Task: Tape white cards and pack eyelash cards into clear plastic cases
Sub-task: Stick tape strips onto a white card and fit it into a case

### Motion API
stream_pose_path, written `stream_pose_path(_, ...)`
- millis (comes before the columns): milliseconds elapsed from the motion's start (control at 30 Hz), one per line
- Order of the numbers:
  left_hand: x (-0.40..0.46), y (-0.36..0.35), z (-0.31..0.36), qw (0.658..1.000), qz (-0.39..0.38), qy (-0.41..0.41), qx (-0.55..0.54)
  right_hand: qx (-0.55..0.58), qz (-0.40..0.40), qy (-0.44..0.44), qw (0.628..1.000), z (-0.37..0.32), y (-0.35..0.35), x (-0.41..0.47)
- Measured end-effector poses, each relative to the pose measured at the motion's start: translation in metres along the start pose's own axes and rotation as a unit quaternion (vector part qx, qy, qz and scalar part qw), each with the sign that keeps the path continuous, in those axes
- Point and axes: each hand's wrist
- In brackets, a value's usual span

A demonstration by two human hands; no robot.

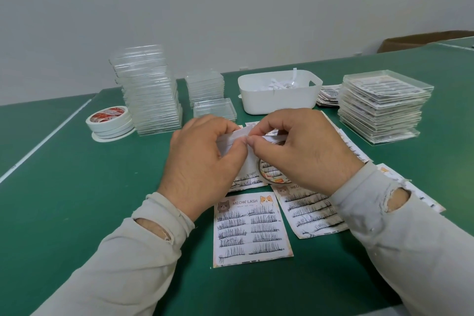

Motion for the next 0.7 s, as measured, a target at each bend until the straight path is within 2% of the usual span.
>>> stream_pose_path(100,-0.001,0.000,0.000,1.000,0.013,-0.008,0.003,0.001,0.003,0.010,1.000,-0.001,-0.001,0.000)
stream_pose_path(200,-0.001,0.001,-0.001,0.999,0.027,-0.031,0.033,0.021,0.002,-0.020,1.000,-0.002,0.000,0.000)
stream_pose_path(367,-0.003,0.002,0.001,0.990,0.068,-0.086,0.091,0.108,-0.016,-0.059,0.992,-0.008,0.006,0.000)
stream_pose_path(467,0.001,0.003,-0.003,0.986,0.072,-0.094,0.117,0.232,-0.078,-0.074,0.967,-0.011,0.011,-0.003)
stream_pose_path(533,0.003,0.005,-0.008,0.994,0.059,-0.050,0.075,0.300,-0.118,-0.082,0.943,-0.013,0.011,-0.003)
stream_pose_path(567,0.004,0.007,-0.011,0.998,0.053,-0.017,0.024,0.316,-0.114,-0.091,0.938,-0.012,0.012,-0.001)
stream_pose_path(633,0.005,0.008,-0.011,0.995,0.040,0.034,-0.086,0.317,-0.066,-0.111,0.940,-0.004,0.014,0.003)
stream_pose_path(700,0.006,0.008,-0.009,0.987,0.031,0.056,-0.149,0.308,-0.036,-0.129,0.942,0.000,0.015,0.005)
Point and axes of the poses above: each hand's wrist, its own x-axis towards the middle knuckle, its own y-axis out of the back of the hand, z = x × y, and after that the axes turned 5 degrees about x, right-handed
